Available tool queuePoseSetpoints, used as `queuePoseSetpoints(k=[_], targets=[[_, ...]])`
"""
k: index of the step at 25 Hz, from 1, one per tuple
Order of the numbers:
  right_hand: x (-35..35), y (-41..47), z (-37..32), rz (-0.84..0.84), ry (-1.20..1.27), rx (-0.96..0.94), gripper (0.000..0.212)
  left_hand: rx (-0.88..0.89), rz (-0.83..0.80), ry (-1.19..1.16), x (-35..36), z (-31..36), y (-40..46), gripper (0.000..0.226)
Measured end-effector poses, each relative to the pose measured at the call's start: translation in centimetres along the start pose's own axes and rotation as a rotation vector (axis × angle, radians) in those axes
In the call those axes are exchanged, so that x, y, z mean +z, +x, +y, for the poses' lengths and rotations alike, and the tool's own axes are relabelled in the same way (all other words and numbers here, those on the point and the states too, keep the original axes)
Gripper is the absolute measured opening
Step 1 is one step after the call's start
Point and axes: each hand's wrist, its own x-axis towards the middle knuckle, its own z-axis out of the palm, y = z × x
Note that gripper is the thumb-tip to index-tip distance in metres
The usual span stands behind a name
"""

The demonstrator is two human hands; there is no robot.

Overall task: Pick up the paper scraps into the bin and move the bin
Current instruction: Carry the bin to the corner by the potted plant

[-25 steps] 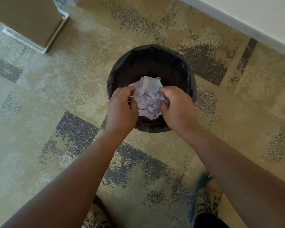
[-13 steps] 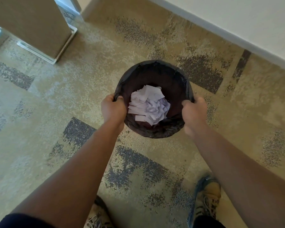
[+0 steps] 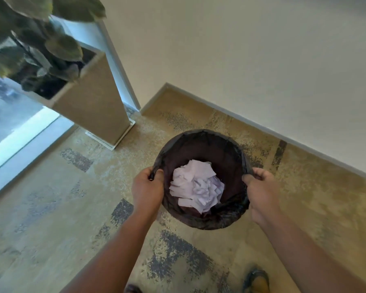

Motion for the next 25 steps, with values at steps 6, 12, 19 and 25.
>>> queuePoseSetpoints(k=[6, 12, 19, 25], targets=[[-4.4, -9.1, -11.7, 0.006, -0.131, -0.273, 0.014, 0.119, 0.066, -0.018, -5.5, 11.7, -6.4, 0.031], [-10.3, -16.7, -20.2, 0.013, -0.134, -0.368, 0.01, 0.138, 0.115, -0.071, -8.9, 22.8, -15.3, 0.027], [-17.9, -20.5, -26.7, -0.159, -0.163, -0.535, 0.009, 0.125, 0.223, -0.04, -9.7, 30.1, -23.8, 0.021], [-18.3, -19.9, -29.6, -0.167, -0.225, -0.598, 0.012, 0.161, 0.275, -0.033, -9.6, 32.5, -25.0, 0.042]])
